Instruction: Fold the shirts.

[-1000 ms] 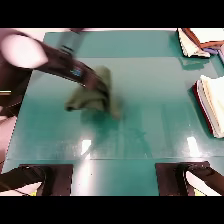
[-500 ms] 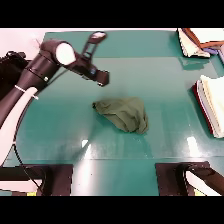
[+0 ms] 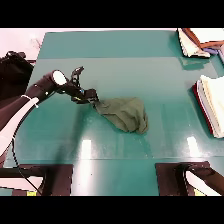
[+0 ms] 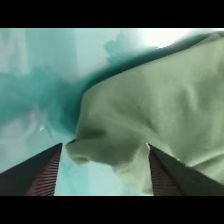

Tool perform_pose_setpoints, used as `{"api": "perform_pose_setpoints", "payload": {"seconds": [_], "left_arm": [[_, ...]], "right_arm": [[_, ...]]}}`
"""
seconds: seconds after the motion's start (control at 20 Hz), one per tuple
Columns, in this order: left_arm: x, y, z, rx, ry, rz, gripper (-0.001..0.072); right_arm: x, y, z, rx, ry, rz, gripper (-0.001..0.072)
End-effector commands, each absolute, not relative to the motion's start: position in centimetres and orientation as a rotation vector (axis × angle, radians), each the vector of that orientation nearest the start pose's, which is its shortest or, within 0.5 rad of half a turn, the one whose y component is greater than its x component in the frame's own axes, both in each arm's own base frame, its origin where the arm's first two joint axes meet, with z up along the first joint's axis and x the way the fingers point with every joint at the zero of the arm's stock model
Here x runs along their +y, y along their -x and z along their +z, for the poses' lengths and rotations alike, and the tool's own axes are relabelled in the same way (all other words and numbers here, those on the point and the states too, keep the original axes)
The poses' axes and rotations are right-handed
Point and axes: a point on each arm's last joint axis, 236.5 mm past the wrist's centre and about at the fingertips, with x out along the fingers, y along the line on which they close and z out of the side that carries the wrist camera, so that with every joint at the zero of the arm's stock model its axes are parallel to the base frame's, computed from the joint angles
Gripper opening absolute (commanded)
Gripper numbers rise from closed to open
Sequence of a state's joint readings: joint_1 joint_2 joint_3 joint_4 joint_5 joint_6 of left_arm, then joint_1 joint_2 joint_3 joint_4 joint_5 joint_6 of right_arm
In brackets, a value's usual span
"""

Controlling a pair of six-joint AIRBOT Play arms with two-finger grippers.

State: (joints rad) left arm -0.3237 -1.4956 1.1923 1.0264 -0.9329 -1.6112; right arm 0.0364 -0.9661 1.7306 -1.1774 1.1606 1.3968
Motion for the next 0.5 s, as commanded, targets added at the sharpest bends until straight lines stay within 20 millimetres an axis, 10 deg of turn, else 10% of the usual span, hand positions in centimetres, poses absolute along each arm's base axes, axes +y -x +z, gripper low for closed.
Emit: {"api": "perform_pose_setpoints", "payload": {"seconds": [0.0,0.15,0.45], "left_arm": [[-25.1,-39.1,-3.7,1.254,0.414,-0.450,0.0616],[-24.9,-39.8,-3.4,1.227,0.420,-0.442,0.0095],[-24.0,-42.0,0.6,1.148,0.321,-0.500,0.0032]], "right_arm": [[9.7,-35.5,36.1,0.436,-0.052,0.398,0.0023],[9.8,-35.3,29.3,0.636,-0.059,0.408,0.0024],[6.0,-33.0,11.7,1.081,-0.207,0.301,0.0024]]}}
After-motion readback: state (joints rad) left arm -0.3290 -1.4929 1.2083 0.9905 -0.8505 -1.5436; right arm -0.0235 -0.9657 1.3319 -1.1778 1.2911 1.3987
